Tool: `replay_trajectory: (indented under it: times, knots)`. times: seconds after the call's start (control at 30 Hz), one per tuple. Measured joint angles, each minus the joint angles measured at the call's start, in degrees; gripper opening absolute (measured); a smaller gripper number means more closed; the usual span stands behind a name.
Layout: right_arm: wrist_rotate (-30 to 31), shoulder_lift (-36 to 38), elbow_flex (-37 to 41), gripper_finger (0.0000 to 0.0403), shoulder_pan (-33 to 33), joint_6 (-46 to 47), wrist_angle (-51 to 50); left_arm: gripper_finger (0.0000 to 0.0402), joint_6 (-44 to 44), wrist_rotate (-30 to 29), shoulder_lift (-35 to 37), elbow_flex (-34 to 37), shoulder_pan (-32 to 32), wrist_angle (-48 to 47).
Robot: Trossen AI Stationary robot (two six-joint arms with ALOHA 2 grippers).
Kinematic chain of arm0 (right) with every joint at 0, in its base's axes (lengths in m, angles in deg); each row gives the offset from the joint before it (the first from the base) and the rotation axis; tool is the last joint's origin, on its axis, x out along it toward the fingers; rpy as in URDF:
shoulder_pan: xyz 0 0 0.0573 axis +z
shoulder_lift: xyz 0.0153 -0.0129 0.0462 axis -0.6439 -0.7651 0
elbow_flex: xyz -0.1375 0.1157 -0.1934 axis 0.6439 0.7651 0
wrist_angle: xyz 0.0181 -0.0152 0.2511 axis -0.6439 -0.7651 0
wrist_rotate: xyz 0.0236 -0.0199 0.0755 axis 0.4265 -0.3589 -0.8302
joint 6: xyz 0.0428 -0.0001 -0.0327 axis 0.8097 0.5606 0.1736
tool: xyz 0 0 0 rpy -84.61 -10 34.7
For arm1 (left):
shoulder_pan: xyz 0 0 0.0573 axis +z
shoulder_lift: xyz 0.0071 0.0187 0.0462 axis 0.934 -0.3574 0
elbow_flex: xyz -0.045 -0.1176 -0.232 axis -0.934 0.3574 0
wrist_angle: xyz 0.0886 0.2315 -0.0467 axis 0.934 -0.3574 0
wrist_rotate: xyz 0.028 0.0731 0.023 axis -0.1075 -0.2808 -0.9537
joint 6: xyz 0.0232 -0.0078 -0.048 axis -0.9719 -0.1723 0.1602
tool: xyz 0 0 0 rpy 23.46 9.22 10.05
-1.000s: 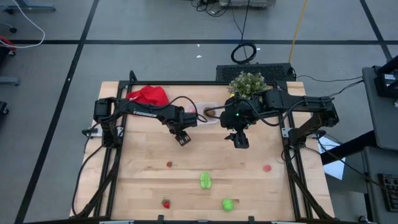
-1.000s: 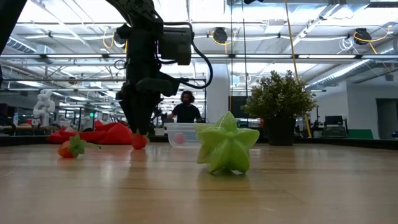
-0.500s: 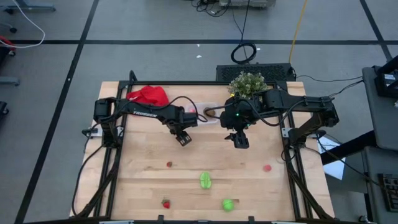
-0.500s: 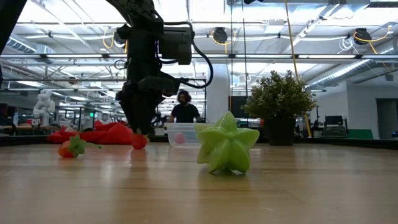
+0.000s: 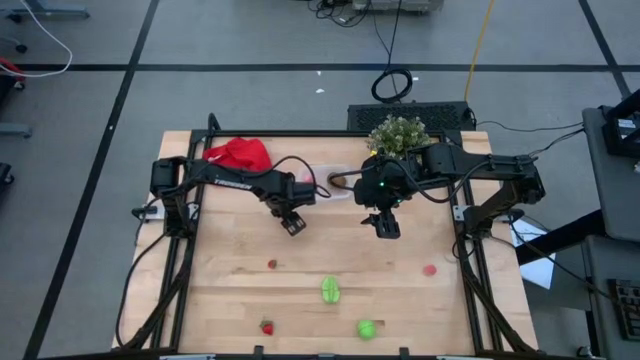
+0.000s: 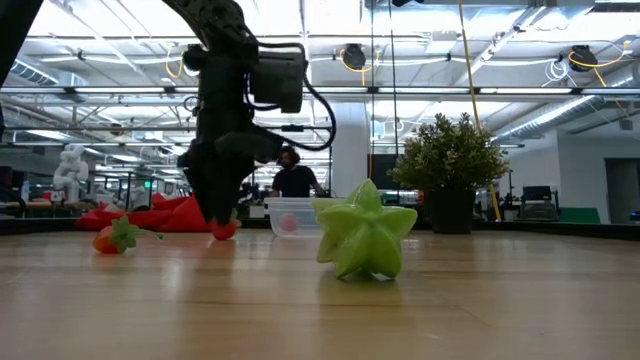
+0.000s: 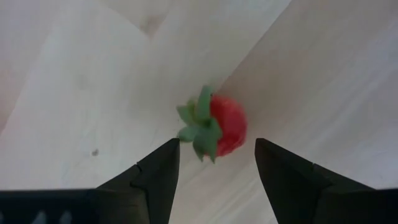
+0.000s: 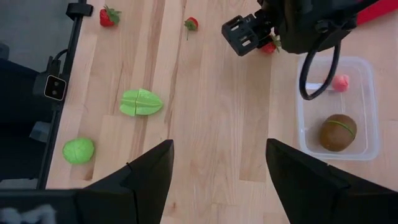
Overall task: Pick and placing Produce into tupperware
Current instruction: Put the top strawberry into the bin
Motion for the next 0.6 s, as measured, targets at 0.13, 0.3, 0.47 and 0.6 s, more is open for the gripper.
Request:
replay_trajectory:
  times: [0.13, 0.3, 0.47, 0.6]
  knots:
    - [0.0, 0.0, 0.0, 0.0247, 0.0, 0.0, 0.5, 0.0214, 0.4, 0.0, 0.0, 1.9, 0.0, 1.8]
    - [0.0, 0.0, 0.0, 0.0247, 0.0, 0.0, 1.6, 0.0214, 0.2, 0.0, 0.0, 2.1, 0.0, 3.4]
    - [0.0, 0.0, 0.0, 0.0247, 0.0, 0.0, 1.7, 0.0214, 0.1, 0.0, 0.0, 2.1, 0.0, 4.4]
    - [0.0, 0.0, 0.0, 0.0247, 0.0, 0.0, 1.7, 0.0214, 0.1, 0.0, 0.0, 2.1, 0.2, 4.5]
